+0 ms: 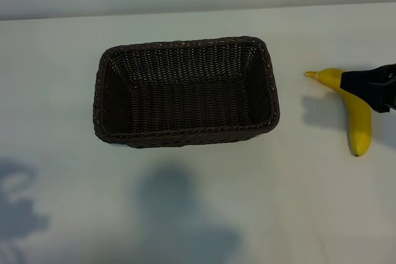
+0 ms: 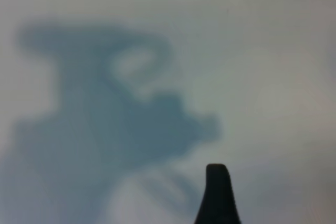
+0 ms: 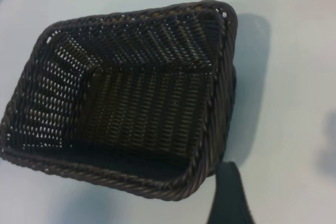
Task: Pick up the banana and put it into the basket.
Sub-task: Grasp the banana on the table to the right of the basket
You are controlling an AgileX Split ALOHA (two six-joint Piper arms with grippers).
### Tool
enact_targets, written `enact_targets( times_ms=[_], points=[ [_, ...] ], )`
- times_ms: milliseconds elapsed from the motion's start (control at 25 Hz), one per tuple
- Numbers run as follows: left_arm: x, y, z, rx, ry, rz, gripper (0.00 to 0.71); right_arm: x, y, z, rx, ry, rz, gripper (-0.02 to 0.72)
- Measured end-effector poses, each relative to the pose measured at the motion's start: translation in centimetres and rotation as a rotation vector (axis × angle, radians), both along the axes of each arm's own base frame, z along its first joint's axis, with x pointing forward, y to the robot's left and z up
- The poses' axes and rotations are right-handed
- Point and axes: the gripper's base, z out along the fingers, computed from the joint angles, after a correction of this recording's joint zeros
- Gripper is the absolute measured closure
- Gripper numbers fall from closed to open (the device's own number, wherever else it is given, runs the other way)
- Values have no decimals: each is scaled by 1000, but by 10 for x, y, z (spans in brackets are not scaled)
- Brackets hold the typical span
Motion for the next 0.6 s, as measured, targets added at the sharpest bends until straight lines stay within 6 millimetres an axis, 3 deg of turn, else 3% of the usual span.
enact_targets(
  times_ms=[600],
  points=[
    [-47, 4, 8, -26, -307, 2, 138, 0, 0, 0, -1, 0, 0, 202]
  ],
)
